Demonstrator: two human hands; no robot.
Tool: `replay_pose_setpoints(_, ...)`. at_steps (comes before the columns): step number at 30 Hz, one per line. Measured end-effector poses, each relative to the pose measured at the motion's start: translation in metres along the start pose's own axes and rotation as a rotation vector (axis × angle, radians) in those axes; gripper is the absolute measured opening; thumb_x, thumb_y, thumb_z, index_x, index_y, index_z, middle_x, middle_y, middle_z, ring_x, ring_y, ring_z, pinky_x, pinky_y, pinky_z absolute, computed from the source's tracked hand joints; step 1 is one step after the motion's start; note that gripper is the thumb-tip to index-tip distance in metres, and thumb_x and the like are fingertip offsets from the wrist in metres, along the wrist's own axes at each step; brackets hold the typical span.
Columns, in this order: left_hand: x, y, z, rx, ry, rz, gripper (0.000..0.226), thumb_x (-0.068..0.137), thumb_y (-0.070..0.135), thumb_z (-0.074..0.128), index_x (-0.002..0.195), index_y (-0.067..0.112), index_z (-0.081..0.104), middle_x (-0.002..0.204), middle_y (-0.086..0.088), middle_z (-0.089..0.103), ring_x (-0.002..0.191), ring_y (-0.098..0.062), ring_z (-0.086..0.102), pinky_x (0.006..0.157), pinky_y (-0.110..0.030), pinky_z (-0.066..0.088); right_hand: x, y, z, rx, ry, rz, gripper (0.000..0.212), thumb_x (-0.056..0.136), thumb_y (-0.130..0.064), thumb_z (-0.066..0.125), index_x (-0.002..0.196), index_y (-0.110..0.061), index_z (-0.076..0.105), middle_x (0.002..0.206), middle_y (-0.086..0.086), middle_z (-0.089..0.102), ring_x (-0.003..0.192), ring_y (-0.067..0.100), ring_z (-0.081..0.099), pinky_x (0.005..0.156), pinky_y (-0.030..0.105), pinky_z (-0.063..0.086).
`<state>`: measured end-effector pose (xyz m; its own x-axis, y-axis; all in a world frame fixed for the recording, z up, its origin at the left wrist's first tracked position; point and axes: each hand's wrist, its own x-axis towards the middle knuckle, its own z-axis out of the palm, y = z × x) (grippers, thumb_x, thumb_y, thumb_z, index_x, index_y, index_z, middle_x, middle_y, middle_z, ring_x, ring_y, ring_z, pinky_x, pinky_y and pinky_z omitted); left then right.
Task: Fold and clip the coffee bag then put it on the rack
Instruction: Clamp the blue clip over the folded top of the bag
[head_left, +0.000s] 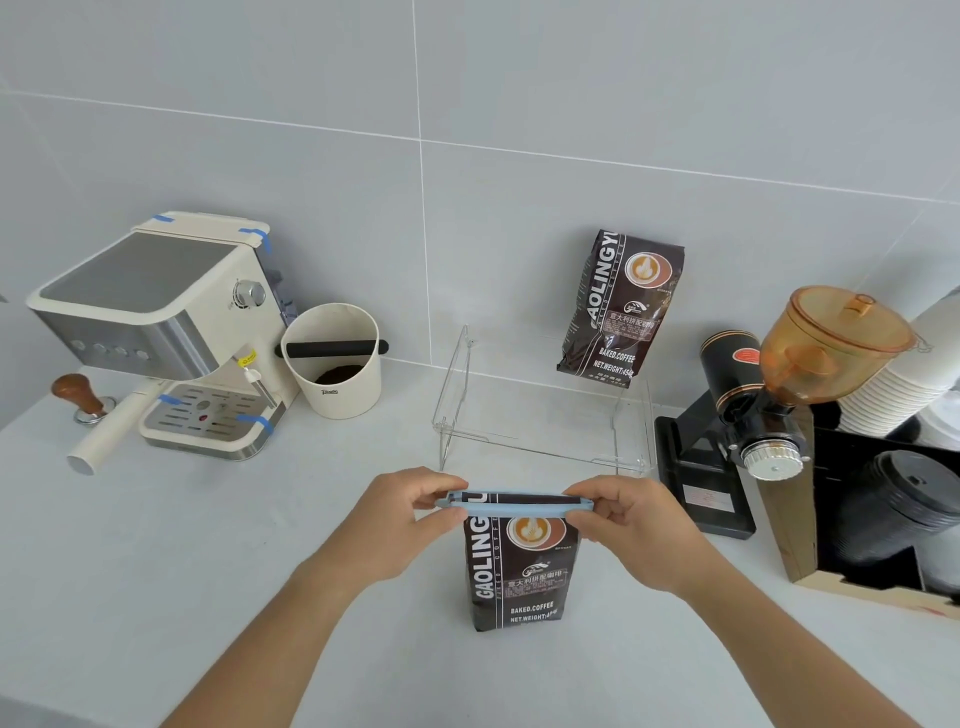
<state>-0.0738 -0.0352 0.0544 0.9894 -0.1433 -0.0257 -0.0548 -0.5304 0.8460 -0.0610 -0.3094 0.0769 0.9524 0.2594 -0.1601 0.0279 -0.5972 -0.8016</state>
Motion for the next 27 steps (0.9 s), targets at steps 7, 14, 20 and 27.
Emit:
replay_pose_setpoints(7,-0.002,-0.001,-0.003,0.153,0.017,0.169,0.018,0.085,0.021,0.069,0.103,0.020,0.073,0.086,0.021,0.064,0.094,0.006,0.059,0.078,-0.002,0.041,-0.003,0.001,0.003,-0.123,0.032,-0.046,0.010,0.088,-0.022,0.068,0.095,-0.028,0.073,0.066,-0.007,0.070,0.061,0.000,0.063,0.065,0.029,0.056)
replay_pose_setpoints(14,-0.003,-0.002,0.001,0.130,0.038,0.202,0.012,0.084,0.019,0.069,0.095,0.018,0.074,0.083,0.007,0.070,0.088,-0.004,0.062,0.075,-0.010,0.046,-0.006,0.001,0.005,-0.203,0.076,-0.089,0.011,0.088,-0.026,0.068,0.097,-0.023,0.074,0.059,-0.016,0.065,0.063,0.006,0.062,0.060,0.027,0.053)
replay_pose_setpoints(20,-0.002,-0.003,0.004,0.056,0.046,0.161,0.011,0.083,0.013,0.071,0.092,0.017,0.075,0.082,0.004,0.073,0.081,-0.009,0.067,0.077,-0.015,0.051,-0.010,0.004,0.009,-0.209,0.122,-0.085,0.010,0.086,-0.025,0.070,0.095,-0.023,0.074,0.062,-0.015,0.065,0.060,-0.001,0.060,0.057,0.019,0.050)
replay_pose_setpoints(27,-0.006,-0.007,0.006,-0.002,0.040,0.113,0.012,0.084,0.014,0.070,0.092,0.022,0.073,0.090,0.012,0.069,0.087,-0.007,0.066,0.081,-0.009,0.048,-0.008,0.007,0.011,-0.149,0.099,-0.064,0.012,0.085,-0.026,0.070,0.097,-0.025,0.074,0.076,-0.006,0.073,0.070,0.004,0.063,0.059,0.013,0.049)
